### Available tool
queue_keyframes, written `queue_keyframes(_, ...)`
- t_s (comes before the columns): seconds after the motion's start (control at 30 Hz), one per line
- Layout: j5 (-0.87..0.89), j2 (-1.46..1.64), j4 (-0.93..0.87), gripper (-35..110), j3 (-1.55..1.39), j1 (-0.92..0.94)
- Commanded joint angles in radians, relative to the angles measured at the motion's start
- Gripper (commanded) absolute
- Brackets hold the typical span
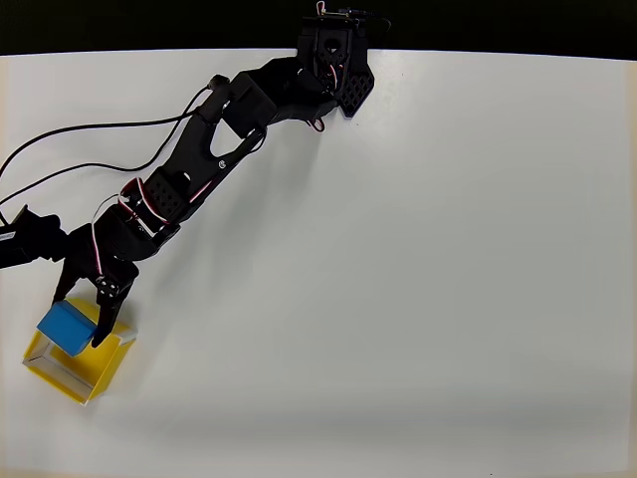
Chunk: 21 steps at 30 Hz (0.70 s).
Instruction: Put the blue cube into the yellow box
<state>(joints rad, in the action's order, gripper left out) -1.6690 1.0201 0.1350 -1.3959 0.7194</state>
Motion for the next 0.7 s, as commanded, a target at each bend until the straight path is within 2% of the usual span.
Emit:
queue_keyframes(0.0, -0.02, 0.021, 0.017, 35, 0.219, 0.012)
queue_keyframes(0.67, -0.032, -0.324, -0.034, 35, 0.627, 0.031)
